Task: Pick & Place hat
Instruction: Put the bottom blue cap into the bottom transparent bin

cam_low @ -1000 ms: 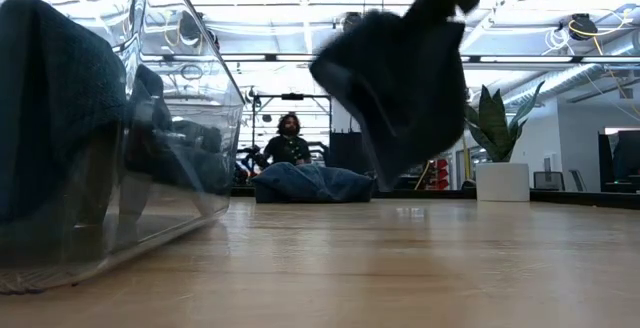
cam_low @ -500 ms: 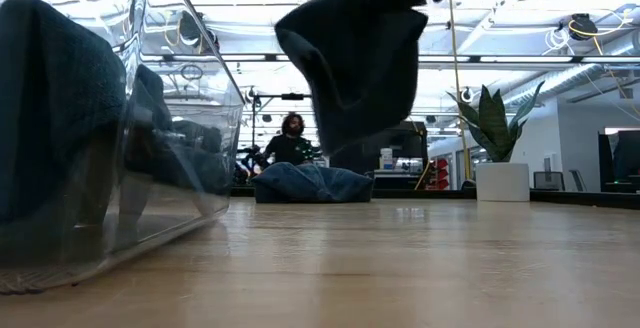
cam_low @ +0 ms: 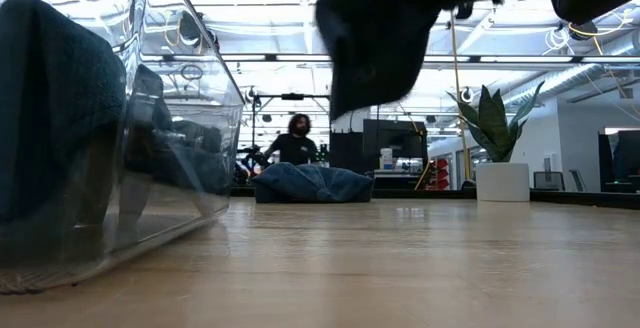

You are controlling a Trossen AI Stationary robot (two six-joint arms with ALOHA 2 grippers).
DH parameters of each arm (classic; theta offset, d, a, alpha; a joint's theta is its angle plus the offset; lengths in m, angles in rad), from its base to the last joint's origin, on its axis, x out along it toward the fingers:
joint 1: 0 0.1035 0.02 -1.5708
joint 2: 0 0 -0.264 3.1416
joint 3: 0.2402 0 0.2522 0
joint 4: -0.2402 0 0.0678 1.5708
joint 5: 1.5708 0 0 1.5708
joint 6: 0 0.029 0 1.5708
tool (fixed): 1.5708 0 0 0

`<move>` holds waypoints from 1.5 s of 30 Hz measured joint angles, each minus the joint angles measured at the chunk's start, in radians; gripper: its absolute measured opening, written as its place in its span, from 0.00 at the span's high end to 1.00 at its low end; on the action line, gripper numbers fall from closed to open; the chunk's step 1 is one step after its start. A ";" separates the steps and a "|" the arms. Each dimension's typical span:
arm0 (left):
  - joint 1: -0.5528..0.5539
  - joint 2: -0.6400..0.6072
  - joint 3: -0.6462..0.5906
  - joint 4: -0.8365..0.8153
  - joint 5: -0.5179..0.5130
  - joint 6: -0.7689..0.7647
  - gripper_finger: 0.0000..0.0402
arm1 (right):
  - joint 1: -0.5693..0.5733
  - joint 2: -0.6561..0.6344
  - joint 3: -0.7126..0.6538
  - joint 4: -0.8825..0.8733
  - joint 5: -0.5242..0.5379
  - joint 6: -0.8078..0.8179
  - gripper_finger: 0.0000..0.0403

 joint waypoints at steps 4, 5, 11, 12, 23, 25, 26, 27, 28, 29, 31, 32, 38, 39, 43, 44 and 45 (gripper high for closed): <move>0.000 0.000 0.000 0.001 -0.001 -0.039 0.33 | 0.001 -0.002 0.001 0.030 0.001 -0.090 1.00; 0.000 0.000 0.000 0.000 -0.001 -0.042 0.33 | 0.007 -0.002 0.001 0.019 0.002 -0.096 1.00; 0.010 0.005 0.000 0.027 -0.002 -0.056 0.33 | 0.020 -0.002 0.001 -0.038 -0.019 -0.065 1.00; 0.018 0.010 0.000 0.039 -0.003 -0.057 0.33 | 0.020 -0.003 0.001 -0.040 -0.025 -0.064 1.00; 0.101 0.112 0.002 0.203 0.002 -0.039 0.33 | -0.005 -0.003 0.001 -0.033 -0.027 -0.058 1.00; 0.107 0.126 -0.001 0.218 0.031 -0.025 0.33 | -0.009 -0.003 0.001 -0.032 -0.027 -0.058 1.00; 0.110 0.134 0.000 0.250 0.060 -0.012 0.33 | -0.012 -0.003 0.001 -0.034 -0.028 -0.058 1.00; 0.112 0.138 0.000 0.266 0.089 -0.002 0.33 | -0.014 -0.003 0.001 -0.038 -0.028 -0.059 1.00; 0.111 0.139 0.000 0.265 0.116 0.003 0.33 | -0.015 -0.003 0.001 -0.041 -0.027 -0.059 1.00; 0.110 0.139 0.000 0.266 0.146 0.003 0.33 | -0.015 -0.003 0.001 -0.046 -0.027 -0.059 1.00; 0.110 0.138 0.000 0.267 0.199 0.002 0.33 | -0.015 -0.003 0.001 -0.052 -0.027 -0.060 1.00; 0.110 0.138 0.000 0.262 0.220 0.002 0.33 | -0.015 -0.003 0.001 -0.052 -0.028 -0.061 1.00; 0.112 0.167 0.000 0.323 0.288 -0.001 0.33 | -0.015 -0.003 0.001 -0.055 -0.031 -0.061 1.00; 0.112 0.175 0.000 0.351 0.289 -0.008 0.33 | -0.015 -0.003 0.001 -0.055 -0.031 -0.060 1.00; 0.117 0.202 0.000 0.377 0.292 0.011 0.33 | -0.015 -0.003 0.001 -0.055 -0.040 -0.059 1.00; 0.117 0.205 0.000 0.384 0.292 0.026 0.33 | -0.015 -0.003 0.001 -0.055 -0.049 -0.059 1.00; 0.117 0.204 0.000 0.395 0.291 0.041 0.33 | -0.015 -0.003 0.001 -0.055 -0.050 -0.059 1.00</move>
